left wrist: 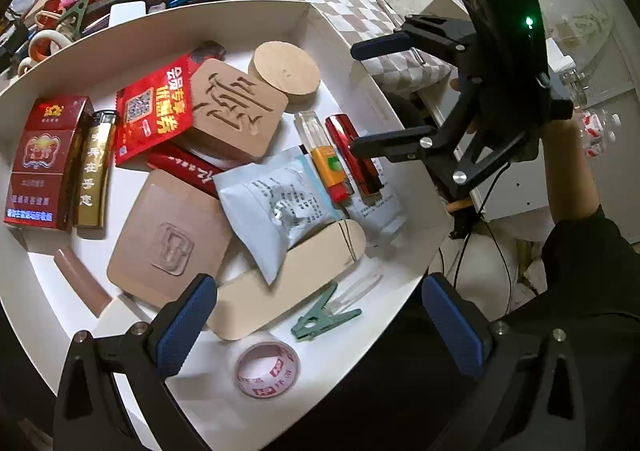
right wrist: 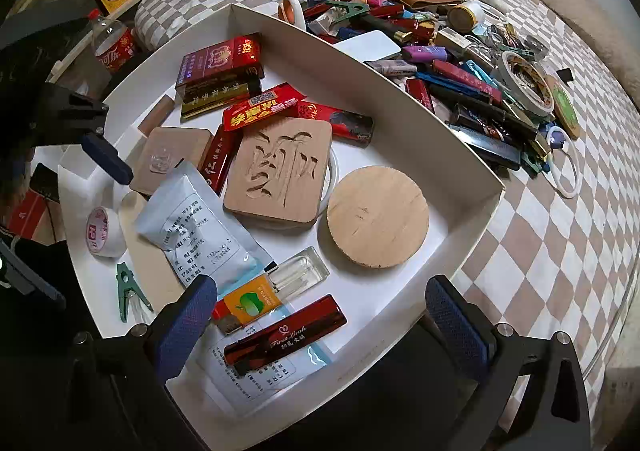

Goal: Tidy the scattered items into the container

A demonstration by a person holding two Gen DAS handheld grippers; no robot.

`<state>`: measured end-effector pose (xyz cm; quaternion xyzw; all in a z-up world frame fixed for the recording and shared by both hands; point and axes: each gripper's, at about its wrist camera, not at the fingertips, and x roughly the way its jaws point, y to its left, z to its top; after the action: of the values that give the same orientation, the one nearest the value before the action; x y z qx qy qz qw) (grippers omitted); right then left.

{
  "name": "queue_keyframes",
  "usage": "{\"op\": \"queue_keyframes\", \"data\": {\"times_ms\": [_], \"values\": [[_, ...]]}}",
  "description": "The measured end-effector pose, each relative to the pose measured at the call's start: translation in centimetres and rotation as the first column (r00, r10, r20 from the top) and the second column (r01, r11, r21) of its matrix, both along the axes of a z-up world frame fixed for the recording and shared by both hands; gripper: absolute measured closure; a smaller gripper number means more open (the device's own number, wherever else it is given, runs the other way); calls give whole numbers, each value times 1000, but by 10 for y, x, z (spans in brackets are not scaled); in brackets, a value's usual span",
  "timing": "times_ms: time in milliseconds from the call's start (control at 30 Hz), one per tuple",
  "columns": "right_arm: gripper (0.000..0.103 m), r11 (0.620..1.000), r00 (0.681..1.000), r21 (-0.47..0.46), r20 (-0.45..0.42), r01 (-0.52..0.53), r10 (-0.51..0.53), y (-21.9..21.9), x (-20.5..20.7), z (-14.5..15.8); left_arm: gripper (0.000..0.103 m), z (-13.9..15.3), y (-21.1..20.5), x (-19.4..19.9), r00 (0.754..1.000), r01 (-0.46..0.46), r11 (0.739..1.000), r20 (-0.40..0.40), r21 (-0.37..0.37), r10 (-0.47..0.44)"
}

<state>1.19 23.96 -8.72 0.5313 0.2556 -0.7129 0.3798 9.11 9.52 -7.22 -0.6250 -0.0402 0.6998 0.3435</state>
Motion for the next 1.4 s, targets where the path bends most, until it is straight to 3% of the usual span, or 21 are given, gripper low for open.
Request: {"op": "queue_keyframes", "data": {"times_ms": [433, 567, 733, 1000, 1267, 1400], "values": [[0, 1000, 1000, -5, 10, 10, -10, -8, -6, -2, 0, 2, -9, -17, 996, -64, 997, -68, -41, 61], [0, 999, 999, -36, -24, 39, -40, -9, -7, 7, 0, 3, -14, -23, 985, -99, 991, -149, -93, 85], [0, 987, 987, -88, -77, 131, -138, -5, -10, 14, 0, 10, -24, -31, 964, -154, 983, -232, -96, 128], [0, 933, 934, -214, -150, 290, -325, 2, -13, 24, 0, 18, -38, -37, 891, -270, 955, -409, -125, 198], [0, 835, 873, -383, -125, 396, -472, 8, -9, 34, 0, 24, -57, -42, 827, -388, 919, -468, -75, 311], [0, 801, 840, -412, -135, 435, -526, 10, -6, 34, 0, 29, -61, -39, 790, -426, 903, -508, -51, 344]]}}
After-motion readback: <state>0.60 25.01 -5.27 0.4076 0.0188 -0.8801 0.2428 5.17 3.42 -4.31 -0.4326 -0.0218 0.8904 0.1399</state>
